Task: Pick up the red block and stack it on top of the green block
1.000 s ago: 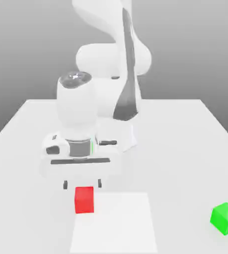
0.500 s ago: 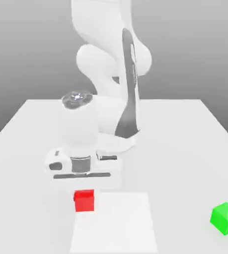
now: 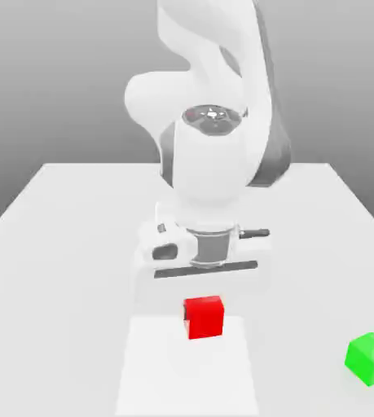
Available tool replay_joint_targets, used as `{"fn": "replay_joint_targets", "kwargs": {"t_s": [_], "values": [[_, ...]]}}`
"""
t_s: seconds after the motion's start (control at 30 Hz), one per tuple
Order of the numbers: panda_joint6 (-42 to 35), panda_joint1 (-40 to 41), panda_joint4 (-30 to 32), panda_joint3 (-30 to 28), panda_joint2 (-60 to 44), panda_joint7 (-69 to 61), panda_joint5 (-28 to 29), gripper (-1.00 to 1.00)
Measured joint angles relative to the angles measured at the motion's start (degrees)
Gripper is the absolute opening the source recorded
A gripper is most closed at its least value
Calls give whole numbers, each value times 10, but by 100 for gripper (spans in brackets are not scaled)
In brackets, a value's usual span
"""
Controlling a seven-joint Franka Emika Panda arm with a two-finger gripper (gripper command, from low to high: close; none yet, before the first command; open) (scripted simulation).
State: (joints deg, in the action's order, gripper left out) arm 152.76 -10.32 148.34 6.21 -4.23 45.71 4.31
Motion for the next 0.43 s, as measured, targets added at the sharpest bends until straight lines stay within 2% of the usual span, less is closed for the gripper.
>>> {"fn": "replay_joint_targets", "kwargs": {"t_s": [0.17, 0.3, 0.33, 0.43], "values": [[-43, -92, -92, 63, -53, 89, 2, -100], [13, -122, -112, 55, -132, 129, 36, -100], [24, -126, -114, 50, -145, 134, 42, 100], [24, -126, -114, 50, -145, 134, 42, 100]]}}
